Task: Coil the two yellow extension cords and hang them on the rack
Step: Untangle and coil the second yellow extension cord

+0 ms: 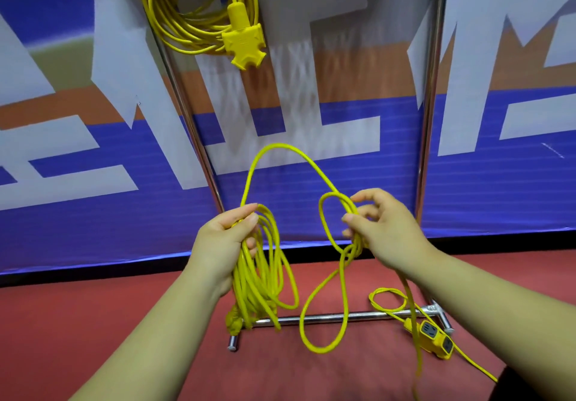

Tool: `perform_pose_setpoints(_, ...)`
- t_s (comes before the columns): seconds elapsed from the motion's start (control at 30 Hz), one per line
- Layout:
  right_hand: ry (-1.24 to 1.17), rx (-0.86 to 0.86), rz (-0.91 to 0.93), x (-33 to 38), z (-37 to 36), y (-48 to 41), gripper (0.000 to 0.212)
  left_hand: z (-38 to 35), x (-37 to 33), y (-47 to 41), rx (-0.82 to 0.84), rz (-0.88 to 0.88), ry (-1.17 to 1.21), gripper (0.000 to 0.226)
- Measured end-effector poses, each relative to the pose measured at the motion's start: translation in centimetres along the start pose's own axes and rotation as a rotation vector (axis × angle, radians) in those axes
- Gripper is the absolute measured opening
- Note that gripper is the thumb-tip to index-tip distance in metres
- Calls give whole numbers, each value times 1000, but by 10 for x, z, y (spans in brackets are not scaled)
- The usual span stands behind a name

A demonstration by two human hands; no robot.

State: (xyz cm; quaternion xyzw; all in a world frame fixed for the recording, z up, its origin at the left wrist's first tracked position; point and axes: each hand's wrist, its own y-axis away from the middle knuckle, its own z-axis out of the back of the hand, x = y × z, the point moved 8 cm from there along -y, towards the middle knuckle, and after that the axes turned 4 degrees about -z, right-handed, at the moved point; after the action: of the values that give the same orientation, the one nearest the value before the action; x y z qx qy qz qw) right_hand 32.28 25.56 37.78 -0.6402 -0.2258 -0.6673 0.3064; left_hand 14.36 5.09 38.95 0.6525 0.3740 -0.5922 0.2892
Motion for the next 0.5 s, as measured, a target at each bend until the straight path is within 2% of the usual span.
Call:
perform_pose_setpoints(0.13,-24,-25,-167,-15,2,-3,13,25,11,-8,-48,-22,-117,19)
perform_pose_setpoints(0.27,-121,90,-304,-21,-8,-6,15,30,12,-7,-28,-34,-169,16)
perform_pose_setpoints(0.4,-190,268,-334,-12,-17,0,19,24,8,-3,10,-36,-146,17)
perform_pose_setpoints(0.5,-192,310,-322,-8,-19,3,18,12,5,2,65,-21,-136,15)
